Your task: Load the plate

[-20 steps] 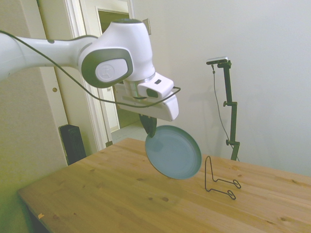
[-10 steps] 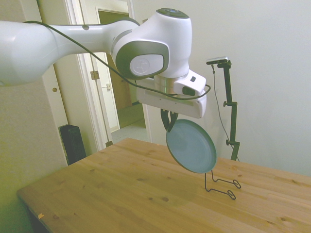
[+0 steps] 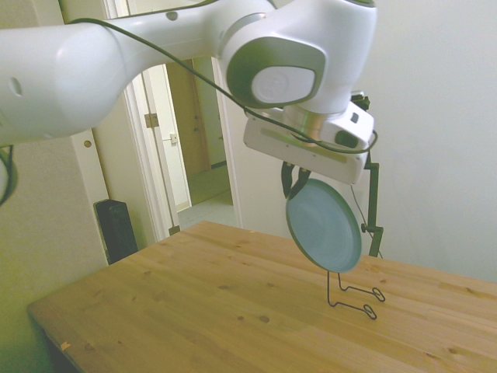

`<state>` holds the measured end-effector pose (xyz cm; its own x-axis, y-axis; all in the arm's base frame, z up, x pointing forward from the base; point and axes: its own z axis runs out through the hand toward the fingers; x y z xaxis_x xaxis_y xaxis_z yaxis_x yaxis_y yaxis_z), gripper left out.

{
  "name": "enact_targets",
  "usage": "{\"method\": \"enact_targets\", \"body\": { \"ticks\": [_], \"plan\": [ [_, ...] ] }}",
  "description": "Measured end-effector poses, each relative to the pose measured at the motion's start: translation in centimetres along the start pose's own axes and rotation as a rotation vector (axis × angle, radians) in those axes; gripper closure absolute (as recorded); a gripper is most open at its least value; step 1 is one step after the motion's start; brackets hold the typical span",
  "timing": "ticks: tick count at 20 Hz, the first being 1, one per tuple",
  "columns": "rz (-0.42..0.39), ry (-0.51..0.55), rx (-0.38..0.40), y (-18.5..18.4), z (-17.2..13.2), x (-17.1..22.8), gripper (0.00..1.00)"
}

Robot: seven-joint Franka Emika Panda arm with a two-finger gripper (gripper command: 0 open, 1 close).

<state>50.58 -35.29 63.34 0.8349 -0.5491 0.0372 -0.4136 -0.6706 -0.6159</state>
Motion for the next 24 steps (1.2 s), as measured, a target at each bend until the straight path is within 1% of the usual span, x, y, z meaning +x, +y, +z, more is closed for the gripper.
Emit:
{"method": "enact_targets", "body": {
  "ticks": [3,5,7,11,13,15,19,24],
  "plan": [
    [-0.021,-0.028,0.054,1.8,0.1,2.4,1.0],
    [-0.031,-0.043,0.072,2.4,0.5,3.8,1.0],
    [-0.046,-0.052,0.076,2.5,1.3,5.3,1.0],
    [-0.051,-0.059,0.052,1.5,3.4,7.5,1.0],
    [-0.049,-0.05,0.032,1.1,3.6,8.2,1.0],
    [-0.053,-0.064,0.057,1.1,4.0,8.3,1.0],
    [-0.055,-0.096,0.117,2.3,5.4,8.9,1.0],
    [-0.073,-0.163,0.161,3.1,6.5,8.9,1.0]
  ]
}}
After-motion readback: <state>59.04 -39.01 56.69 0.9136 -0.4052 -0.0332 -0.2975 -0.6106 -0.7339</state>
